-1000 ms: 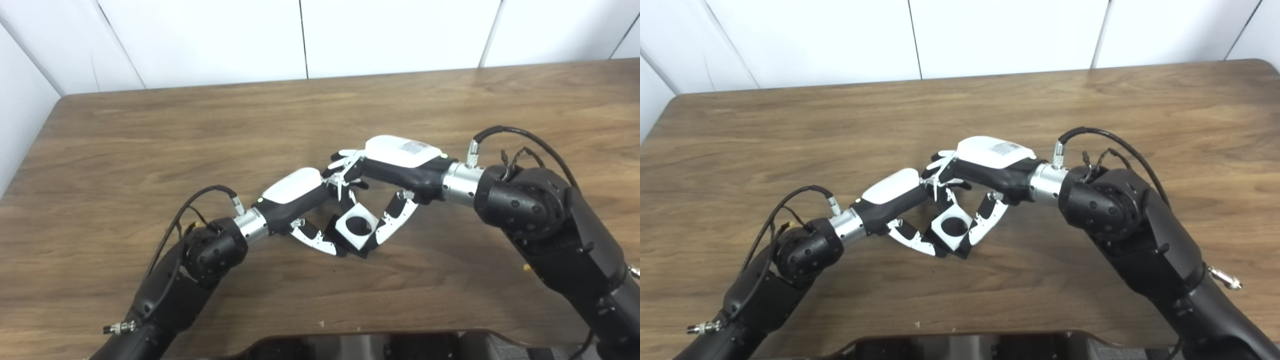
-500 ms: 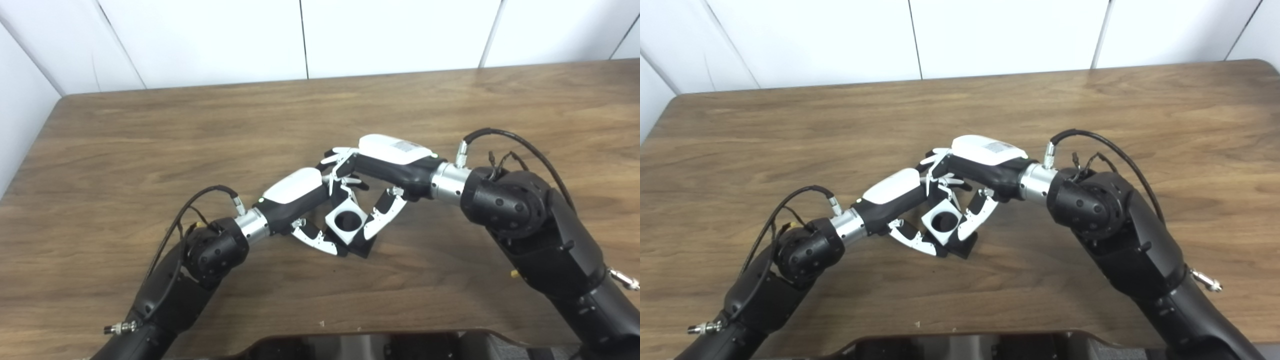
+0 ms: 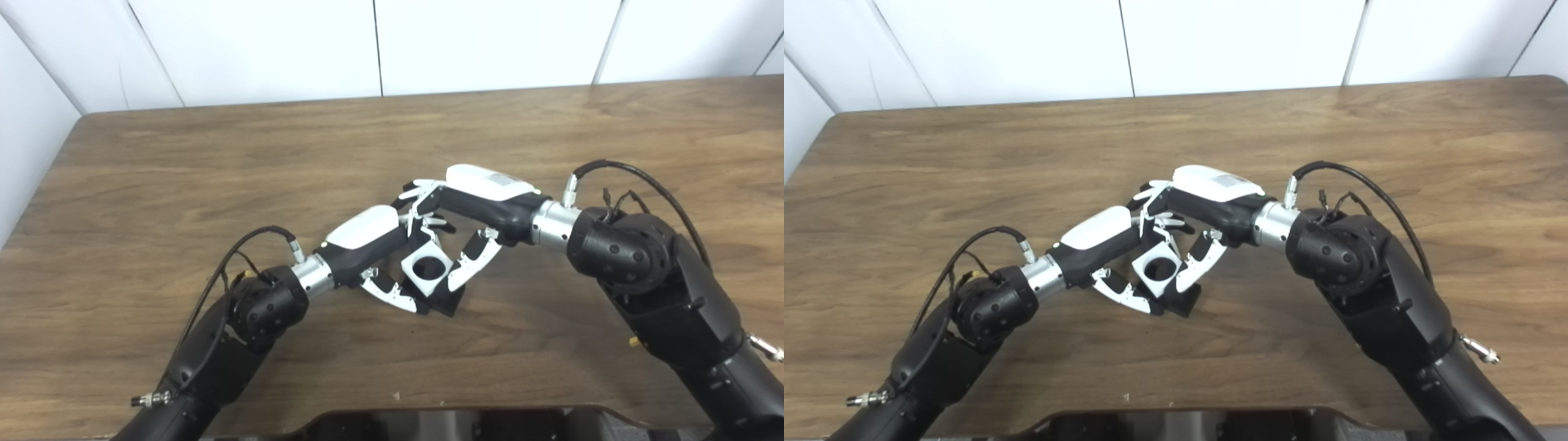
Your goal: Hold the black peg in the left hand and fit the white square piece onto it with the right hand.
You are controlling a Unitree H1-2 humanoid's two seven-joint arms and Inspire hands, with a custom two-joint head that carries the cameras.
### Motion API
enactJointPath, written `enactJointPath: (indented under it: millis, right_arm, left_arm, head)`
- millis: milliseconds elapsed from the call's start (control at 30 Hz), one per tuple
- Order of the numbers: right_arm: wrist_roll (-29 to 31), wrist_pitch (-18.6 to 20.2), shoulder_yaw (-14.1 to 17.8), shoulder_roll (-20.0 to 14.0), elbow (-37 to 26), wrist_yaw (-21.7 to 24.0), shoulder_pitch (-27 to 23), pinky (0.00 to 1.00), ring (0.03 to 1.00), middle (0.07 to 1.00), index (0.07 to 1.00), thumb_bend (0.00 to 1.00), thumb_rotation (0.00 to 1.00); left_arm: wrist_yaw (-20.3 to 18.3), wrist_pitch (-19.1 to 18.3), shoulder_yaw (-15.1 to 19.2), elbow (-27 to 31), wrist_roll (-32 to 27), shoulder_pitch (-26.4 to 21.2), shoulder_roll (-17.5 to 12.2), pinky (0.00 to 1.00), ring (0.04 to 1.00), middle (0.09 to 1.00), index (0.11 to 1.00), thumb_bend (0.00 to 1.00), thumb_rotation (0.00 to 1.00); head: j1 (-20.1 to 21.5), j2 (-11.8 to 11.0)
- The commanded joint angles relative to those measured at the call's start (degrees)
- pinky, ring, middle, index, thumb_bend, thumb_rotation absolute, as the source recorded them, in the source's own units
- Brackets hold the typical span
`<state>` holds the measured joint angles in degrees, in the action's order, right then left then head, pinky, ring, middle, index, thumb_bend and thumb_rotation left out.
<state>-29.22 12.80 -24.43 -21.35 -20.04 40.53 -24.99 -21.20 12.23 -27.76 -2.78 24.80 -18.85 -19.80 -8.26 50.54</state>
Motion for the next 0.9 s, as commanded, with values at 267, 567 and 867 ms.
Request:
enactJointPath:
  millis: [267, 567, 867]
  right_arm:
    - [-0.2, -0.9, 2.2, -2.6, -0.6, -0.9, -1.2, 0.90, 0.954, 0.867, 0.479, 0.52, 0.14]
    - [0.1, -1.1, 2.7, -3.4, -0.5, -1.0, -0.2, 0.89, 0.946, 0.868, 0.479, 0.52, 0.14]
    - [0.0, -0.8, 2.6, -3.8, -0.7, -0.4, -0.2, 0.89, 0.949, 0.871, 0.479, 0.52, 0.14]
  left_arm:
    - [-4.9, -4.4, -1.4, -0.3, 2.1, 2.0, -2.6, 0.87, 0.943, 0.890, 0.491, 0.52, 0.08]
    - [-5.5, -5.5, -1.3, 0.7, 2.0, 1.9, -2.6, 0.86, 0.943, 0.888, 0.491, 0.52, 0.07]
    - [-5.5, -5.8, -1.3, 0.6, 2.2, 1.7, -2.4, 0.86, 0.944, 0.888, 0.491, 0.52, 0.08]
  head:
    - [1.1, 0.4]
    - [0.7, 0.8]
    - [0.2, 1.1]
